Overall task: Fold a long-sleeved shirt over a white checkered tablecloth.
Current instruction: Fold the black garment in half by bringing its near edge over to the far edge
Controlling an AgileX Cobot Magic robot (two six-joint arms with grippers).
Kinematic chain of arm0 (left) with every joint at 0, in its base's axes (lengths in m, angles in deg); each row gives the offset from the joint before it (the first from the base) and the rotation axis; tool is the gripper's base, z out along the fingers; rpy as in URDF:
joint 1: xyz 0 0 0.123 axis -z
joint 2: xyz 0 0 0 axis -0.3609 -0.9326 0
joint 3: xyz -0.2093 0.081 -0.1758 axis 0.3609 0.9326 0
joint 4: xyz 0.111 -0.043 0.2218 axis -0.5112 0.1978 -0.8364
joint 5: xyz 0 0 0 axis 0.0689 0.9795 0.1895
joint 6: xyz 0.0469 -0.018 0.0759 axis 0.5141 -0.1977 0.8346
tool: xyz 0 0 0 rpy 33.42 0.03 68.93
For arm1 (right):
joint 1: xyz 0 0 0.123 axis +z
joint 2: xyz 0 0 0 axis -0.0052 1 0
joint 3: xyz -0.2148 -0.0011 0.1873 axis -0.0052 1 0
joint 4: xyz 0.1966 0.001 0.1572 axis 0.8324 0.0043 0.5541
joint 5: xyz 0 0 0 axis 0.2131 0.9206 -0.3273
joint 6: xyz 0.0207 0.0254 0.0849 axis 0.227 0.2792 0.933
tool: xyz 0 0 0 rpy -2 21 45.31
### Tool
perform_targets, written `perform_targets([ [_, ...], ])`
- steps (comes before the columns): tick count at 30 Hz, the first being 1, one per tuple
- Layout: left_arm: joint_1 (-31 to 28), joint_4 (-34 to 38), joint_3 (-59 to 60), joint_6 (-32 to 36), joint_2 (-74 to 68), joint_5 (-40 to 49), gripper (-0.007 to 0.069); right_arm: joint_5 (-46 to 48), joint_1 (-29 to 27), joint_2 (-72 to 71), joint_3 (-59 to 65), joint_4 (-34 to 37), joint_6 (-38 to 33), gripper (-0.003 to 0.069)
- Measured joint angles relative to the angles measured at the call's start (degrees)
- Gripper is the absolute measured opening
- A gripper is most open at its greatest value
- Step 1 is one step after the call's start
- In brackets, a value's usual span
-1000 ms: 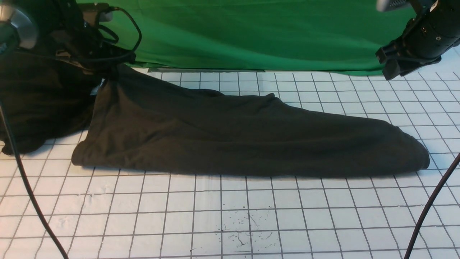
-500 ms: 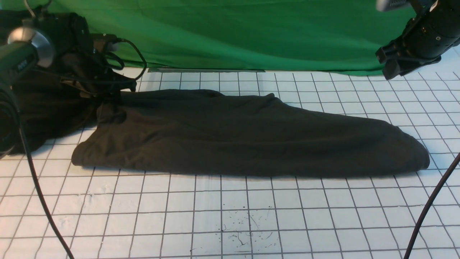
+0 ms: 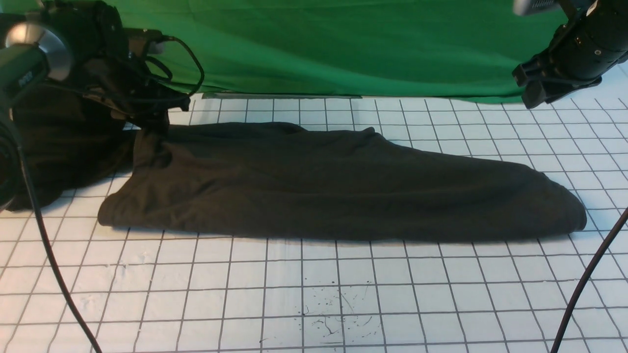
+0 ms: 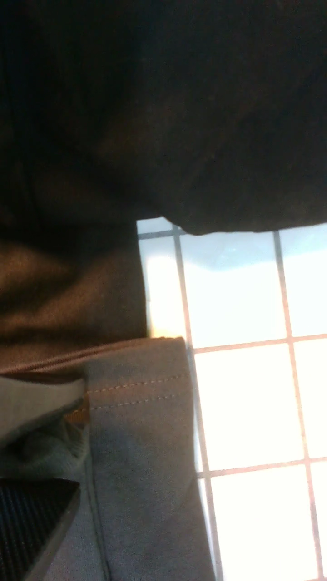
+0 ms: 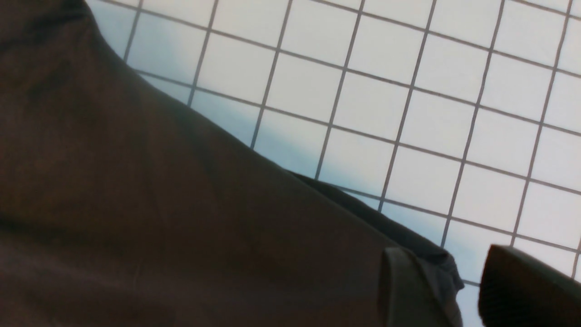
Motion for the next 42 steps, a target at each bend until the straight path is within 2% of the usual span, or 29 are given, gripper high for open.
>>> perform_targets([
  [8,0.1,0.0,0.0,0.0,-0.5,1.3,0.0231,-0.2,0.0,0.0,0.0,0.0,0.0,0.0242],
  [11,0.1,-0.1,0.0,0.0,-0.7,2.0,0.015,-0.6,0.0,0.0,0.0,0.0,0.1,0.0242],
  [12,0.1,-0.1,0.0,0.1,-0.6,2.2,0.0086,-0.7,0.0,0.0,0.0,0.0,0.1,0.0242],
  [13,0.1,0.0,0.0,0.5,-0.4,2.3,0.0055,-0.7,0.0,0.0,0.0,0.0,0.1,0.0242],
  [15,0.1,0.1,0.0,1.4,0.6,2.1,0.0017,-0.8,0.0,0.0,0.0,0.0,0.1,0.0242],
  [22,0.2,1.5,0.0,1.6,5.6,-4.2,0.0011,-1.6,0.0,0.0,0.0,0.0,0.2,0.0242],
  [29,0.3,0.6,0.0,1.1,4.1,-10.0,0.0011,-1.8,0.0,0.0,0.0,0.0,0.2,0.0242],
  [33,0.3,-4.4,0.0,-4.2,0.7,-10.5,0.0012,-1.9,0.0,0.0,0.0,0.0,0.2,0.0242],
  [37,0.3,-6.2,0.2,-9.0,-1.0,-9.7,0.0017,-1.2,0.0,0.0,0.0,0.0,0.2,0.0242],
  [40,0.3,-6.6,0.2,-10.7,-1.3,-10.0,0.0056,-0.2,0.0,0.0,0.0,0.0,0.2,0.0242],
  [42,0.3,-7.1,0.2,-11.0,-1.3,-10.4,0.0112,0.9,0.0,0.0,0.0,0.0,0.2,0.0242],
])
